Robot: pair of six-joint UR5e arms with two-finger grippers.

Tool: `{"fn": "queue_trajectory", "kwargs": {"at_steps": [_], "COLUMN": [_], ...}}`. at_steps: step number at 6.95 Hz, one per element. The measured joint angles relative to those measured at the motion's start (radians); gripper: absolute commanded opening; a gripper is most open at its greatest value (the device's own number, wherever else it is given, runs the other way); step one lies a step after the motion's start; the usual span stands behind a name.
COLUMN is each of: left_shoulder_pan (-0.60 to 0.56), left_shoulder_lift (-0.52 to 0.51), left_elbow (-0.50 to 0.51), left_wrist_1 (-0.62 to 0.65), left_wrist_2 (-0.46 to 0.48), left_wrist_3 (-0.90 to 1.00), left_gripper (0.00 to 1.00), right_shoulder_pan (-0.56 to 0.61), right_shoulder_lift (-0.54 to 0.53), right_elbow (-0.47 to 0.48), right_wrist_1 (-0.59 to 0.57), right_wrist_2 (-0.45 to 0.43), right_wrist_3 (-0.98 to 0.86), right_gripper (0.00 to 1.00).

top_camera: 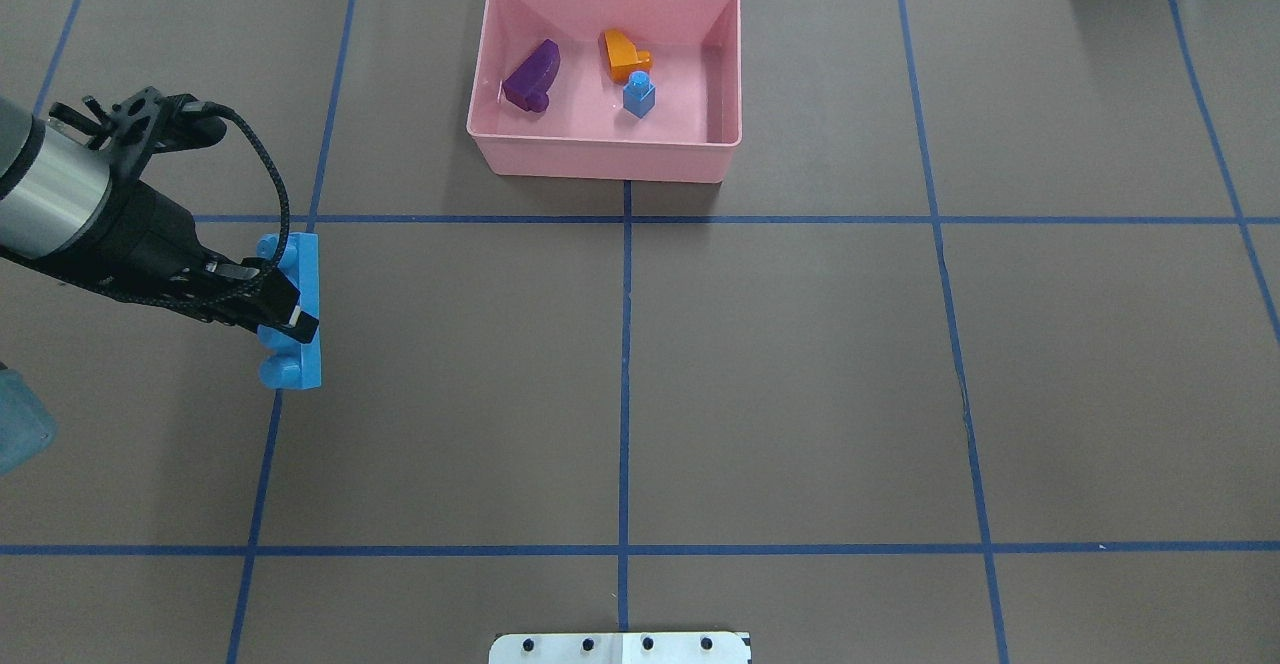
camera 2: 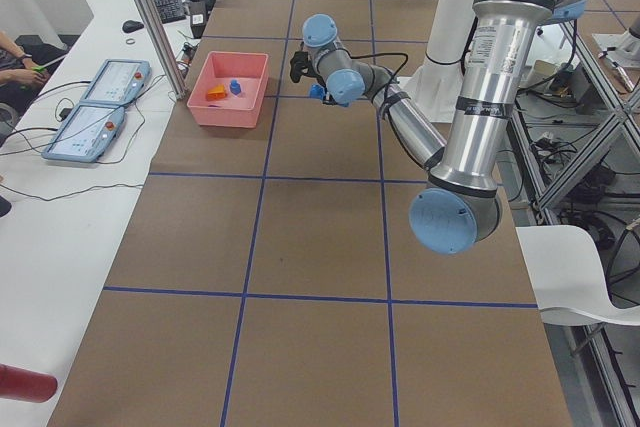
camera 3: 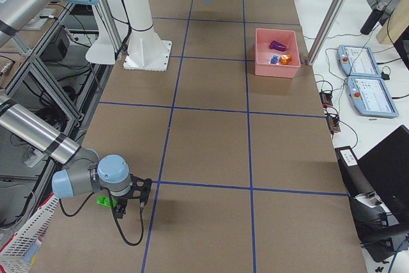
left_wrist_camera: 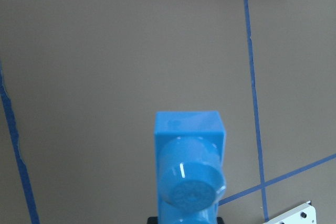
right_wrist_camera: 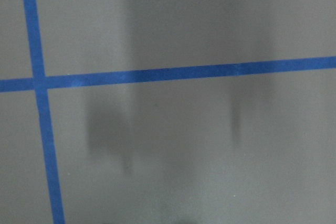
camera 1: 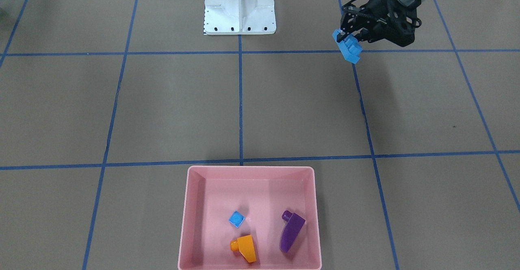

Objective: Put all blocks into box

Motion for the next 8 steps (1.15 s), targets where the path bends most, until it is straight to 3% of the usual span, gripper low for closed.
{"fn": "queue_trajectory", "kwargs": {"at_steps": [3, 8], "left_shoulder_pan": [0.000, -0.015], "left_shoulder_lift": [-0.003, -0.003], "left_elbow": [0.002, -0.007], "left_wrist_1": [0.001, 0.001], "left_wrist_2": [0.001, 0.020], "left_wrist_3": [0.000, 0.002], "left_gripper": [0.00, 0.00], "right_shoulder_pan": [-0.024, -0.191], "right_shoulder_lift": [-0.002, -0.001], "right_elbow": [-0.019, -0.066], "right_wrist_1": [0.039, 0.041], "right_wrist_2": [0.024, 0.078], "right_wrist_3": [0.082, 0.068], "right_gripper": [1.00, 1.00]}}
